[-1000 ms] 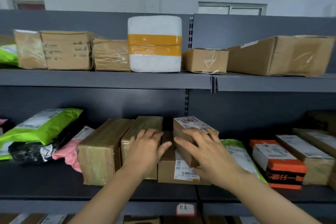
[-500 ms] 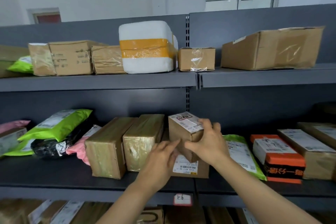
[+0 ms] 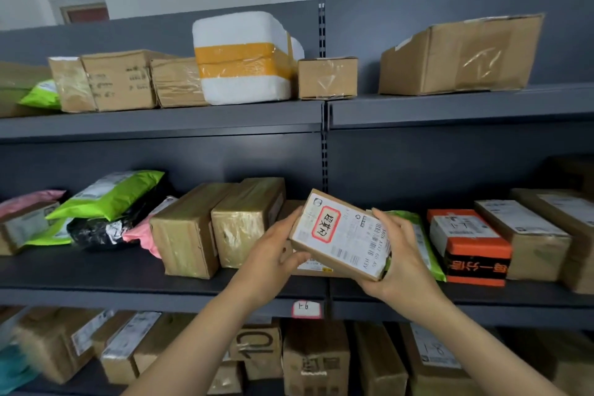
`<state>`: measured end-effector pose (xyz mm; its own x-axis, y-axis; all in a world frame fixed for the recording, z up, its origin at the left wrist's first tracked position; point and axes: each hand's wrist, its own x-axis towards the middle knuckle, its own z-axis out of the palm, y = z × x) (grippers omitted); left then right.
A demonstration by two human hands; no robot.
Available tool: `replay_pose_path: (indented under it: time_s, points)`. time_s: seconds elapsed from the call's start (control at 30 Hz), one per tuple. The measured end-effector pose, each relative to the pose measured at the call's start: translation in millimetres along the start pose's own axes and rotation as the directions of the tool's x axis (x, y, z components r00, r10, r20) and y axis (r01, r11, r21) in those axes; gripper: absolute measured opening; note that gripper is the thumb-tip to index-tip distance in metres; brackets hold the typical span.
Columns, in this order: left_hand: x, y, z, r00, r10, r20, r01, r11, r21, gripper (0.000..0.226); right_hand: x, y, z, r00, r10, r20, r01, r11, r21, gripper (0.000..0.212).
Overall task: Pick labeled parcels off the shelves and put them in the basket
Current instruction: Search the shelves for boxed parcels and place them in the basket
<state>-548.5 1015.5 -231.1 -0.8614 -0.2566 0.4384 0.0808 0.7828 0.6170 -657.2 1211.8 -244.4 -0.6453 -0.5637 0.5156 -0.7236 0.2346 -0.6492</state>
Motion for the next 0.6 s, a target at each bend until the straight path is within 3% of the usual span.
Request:
replay_pose_path:
  time_s: [0.33,0.5,0.6]
  points:
    - [-1.9,13.6,-1.6,0.995,0.095,0.045,-0.095,0.995,0.017,0.071,-21.2,-13.3,-15.1,0.996,-0.016,-0.087,0.013,0.999,-0.036,0.098]
    - [14.4,3.8,9.2,0.946,0.203,0.252,-0.220,0.974,0.044,0.101,-45.2,-14.2,-31.8,0.998,0.045,-0.038,-0.050,0.988,-0.147,0.101]
    - [17.5,1.0,23.6,0.876,0.295,0.380,-0.295,0.954,-0.061,0.108,-68.5,-16.2,-31.1,0.989,0.135,-0.057,-0.144,0.970,-0.196,0.105]
